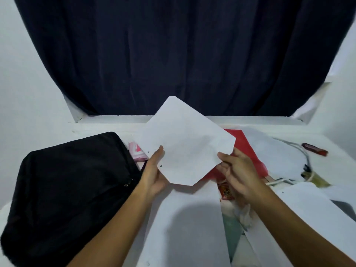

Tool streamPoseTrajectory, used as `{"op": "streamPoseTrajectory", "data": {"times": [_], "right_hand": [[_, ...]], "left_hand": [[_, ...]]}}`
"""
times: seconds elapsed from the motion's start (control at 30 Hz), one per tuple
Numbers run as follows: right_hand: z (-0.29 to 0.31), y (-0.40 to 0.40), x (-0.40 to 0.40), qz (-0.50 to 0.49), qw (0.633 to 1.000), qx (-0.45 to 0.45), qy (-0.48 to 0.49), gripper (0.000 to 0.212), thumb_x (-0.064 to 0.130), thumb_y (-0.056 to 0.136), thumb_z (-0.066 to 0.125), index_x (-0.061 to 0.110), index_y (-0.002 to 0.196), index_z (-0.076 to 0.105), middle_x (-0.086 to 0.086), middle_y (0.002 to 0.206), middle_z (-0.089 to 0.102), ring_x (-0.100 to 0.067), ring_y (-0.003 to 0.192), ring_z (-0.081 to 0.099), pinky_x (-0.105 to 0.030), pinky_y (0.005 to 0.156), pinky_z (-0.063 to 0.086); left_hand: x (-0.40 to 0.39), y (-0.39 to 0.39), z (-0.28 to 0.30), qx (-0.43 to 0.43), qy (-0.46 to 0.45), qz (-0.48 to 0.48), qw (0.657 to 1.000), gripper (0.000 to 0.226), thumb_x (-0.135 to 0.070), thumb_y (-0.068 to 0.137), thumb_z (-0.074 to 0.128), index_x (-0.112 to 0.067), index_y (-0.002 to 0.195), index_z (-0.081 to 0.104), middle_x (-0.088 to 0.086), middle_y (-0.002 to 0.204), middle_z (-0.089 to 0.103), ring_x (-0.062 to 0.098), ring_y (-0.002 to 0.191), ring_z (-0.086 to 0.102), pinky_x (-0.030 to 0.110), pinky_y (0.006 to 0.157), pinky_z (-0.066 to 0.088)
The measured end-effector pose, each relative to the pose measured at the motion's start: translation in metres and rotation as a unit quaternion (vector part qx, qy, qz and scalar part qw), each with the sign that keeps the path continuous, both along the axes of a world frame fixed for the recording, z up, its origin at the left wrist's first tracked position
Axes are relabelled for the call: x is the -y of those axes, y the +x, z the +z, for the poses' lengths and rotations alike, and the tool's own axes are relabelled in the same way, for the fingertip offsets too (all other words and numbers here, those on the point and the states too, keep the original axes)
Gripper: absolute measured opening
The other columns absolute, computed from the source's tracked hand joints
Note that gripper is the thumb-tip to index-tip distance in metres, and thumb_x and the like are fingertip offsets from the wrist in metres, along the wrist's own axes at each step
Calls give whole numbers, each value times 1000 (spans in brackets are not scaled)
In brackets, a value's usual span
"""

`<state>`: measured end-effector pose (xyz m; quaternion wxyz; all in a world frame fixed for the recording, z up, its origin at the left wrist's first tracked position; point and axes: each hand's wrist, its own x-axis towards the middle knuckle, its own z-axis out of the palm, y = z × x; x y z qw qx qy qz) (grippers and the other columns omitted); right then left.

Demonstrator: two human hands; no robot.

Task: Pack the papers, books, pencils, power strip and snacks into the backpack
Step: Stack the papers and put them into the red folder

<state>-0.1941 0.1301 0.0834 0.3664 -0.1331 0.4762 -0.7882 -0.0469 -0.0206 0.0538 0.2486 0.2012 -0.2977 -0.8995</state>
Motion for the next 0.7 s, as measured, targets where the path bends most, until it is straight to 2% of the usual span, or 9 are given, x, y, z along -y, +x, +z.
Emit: {"op": "streamPoseTrajectory", "data": {"times": [0.07,0.17,0.27,0.33,0.4,0.43,0.5,0.6,0.7], "right_hand": [[-3,1,-13,37,999,-23,16,27,-6,88,55,-1,115,57,-19,106,68,-26,78,71,-33,66,61],[-10,-9,-32,157,983,-33,87,35,24,91,55,2,118,54,-25,115,64,-42,97,67,-54,87,54],[-30,-21,-42,168,948,-93,254,38,33,96,51,-2,108,58,-24,100,65,-42,90,64,-47,82,51],[-46,-20,-41,169,886,-224,369,23,17,91,58,-5,97,60,-19,84,57,-34,73,57,-43,69,45],[-61,-18,-36,188,785,-358,469,25,14,84,64,-8,95,61,-19,78,62,-28,67,60,-40,62,49],[-65,-14,-34,196,760,-380,490,24,15,82,66,-5,95,62,-17,80,66,-24,67,62,-39,64,53],[-71,-7,-31,180,767,-373,491,23,17,78,71,5,97,62,-8,80,69,-17,64,64,-32,60,54],[-78,-2,-30,123,834,-286,456,21,12,72,76,4,87,63,-4,58,63,-11,42,54,-22,43,40],[-78,5,-28,114,852,-240,450,25,17,68,82,8,68,59,-5,54,53,-13,43,45,-22,45,32]], "left_hand": [[9,-3,2,35,-53,25,998,41,-7,96,49,-3,136,50,13,118,68,28,101,69,42,86,57],[29,11,9,97,-112,59,987,46,6,90,52,-2,135,50,16,122,65,30,106,66,40,83,57],[45,39,15,145,-178,82,970,47,7,84,58,-1,131,54,17,124,64,30,105,66,37,74,60],[46,57,16,171,-207,79,960,42,9,85,58,-1,126,57,15,118,68,25,95,71,33,67,60],[46,72,14,190,-222,78,953,36,9,86,58,-4,120,61,12,112,70,22,88,73,31,62,59],[46,79,12,194,-225,78,952,34,8,86,58,-5,118,62,11,111,71,22,88,73,30,62,59],[46,91,8,200,-231,80,949,34,8,86,58,-6,116,63,10,111,71,22,90,73,30,62,59],[45,107,1,211,-236,79,945,36,7,86,59,-6,119,62,9,112,72,24,94,72,31,65,60],[45,120,-7,225,-229,83,943,37,5,85,60,-6,120,61,11,115,71,26,98,71,33,68,60]]}}
